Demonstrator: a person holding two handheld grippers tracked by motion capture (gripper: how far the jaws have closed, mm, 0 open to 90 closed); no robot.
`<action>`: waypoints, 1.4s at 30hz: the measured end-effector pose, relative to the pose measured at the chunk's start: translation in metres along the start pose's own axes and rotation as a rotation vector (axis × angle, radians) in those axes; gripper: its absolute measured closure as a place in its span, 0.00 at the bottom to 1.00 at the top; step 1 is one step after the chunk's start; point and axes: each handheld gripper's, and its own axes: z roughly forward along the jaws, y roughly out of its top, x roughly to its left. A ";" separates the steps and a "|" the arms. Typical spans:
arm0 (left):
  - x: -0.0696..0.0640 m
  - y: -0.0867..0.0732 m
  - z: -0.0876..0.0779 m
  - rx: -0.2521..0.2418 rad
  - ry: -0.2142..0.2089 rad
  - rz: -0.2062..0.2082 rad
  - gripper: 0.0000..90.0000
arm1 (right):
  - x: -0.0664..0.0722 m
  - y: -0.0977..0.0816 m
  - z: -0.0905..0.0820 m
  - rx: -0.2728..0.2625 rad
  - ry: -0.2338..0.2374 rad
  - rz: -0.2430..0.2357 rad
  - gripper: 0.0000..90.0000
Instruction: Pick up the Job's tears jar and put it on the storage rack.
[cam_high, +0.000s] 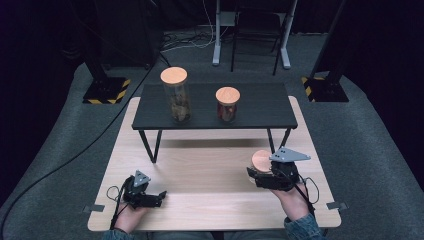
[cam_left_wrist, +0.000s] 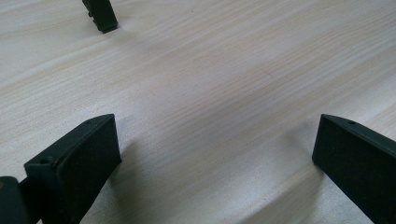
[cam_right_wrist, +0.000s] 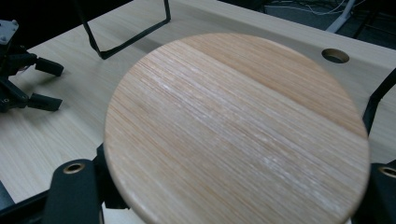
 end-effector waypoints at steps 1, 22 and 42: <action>0.000 0.000 0.000 0.000 0.000 0.000 0.01 | -0.001 0.001 -0.001 -0.002 -0.001 0.000 0.28; 0.000 0.000 0.000 0.002 0.000 0.002 0.01 | -0.013 0.033 -0.010 -0.018 -0.022 -0.014 0.28; 0.000 0.000 0.000 0.002 0.000 0.003 0.01 | -0.013 0.062 -0.012 -0.043 -0.032 -0.034 0.28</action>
